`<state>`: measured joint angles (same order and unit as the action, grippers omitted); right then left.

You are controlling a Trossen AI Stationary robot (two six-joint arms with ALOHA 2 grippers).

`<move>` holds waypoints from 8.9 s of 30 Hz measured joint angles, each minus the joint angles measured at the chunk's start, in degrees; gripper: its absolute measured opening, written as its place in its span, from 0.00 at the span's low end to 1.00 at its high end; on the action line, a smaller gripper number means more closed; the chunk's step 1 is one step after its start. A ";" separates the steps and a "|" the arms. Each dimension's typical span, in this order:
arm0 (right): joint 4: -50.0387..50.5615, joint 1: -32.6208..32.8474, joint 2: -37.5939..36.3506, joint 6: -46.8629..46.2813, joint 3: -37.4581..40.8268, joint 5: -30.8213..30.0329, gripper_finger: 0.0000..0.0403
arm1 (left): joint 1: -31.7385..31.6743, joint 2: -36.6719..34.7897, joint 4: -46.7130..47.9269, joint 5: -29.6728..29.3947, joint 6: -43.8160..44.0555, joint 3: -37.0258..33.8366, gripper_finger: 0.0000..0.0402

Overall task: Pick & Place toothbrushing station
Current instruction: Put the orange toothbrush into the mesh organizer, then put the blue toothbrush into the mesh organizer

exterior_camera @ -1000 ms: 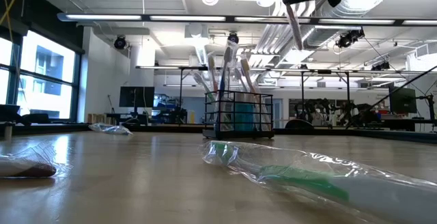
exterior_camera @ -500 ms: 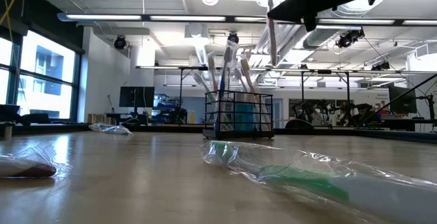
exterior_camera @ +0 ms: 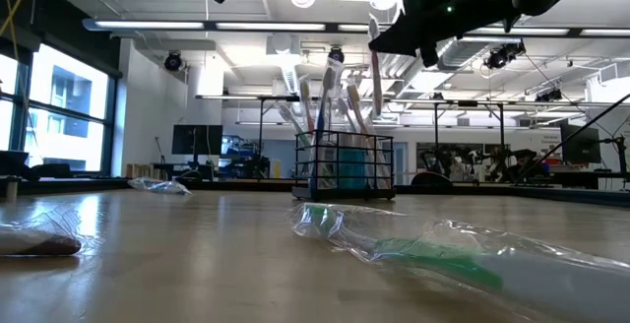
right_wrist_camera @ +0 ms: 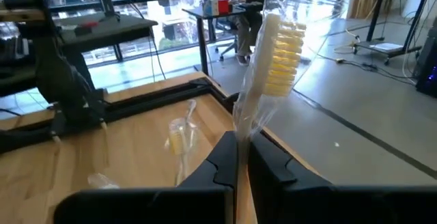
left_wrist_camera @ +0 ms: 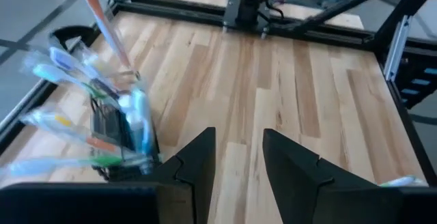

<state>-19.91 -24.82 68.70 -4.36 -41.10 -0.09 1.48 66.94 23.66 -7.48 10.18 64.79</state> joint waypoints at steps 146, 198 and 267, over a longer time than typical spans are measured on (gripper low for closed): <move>3.13 3.87 18.77 -3.20 -0.07 -6.67 0.07 | -10.15 1.97 -0.05 14.37 -2.40 0.00 0.30; 11.31 3.89 12.58 -4.41 0.04 -9.69 0.29 | -10.11 1.97 0.01 16.07 -2.77 0.00 0.30; 23.09 3.67 -11.19 -10.86 -0.09 -10.47 0.23 | -46.74 14.92 35.94 8.63 -3.98 0.02 0.62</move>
<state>3.18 -21.15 57.52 -15.22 -41.19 -10.56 -45.26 81.86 59.60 1.15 6.20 64.82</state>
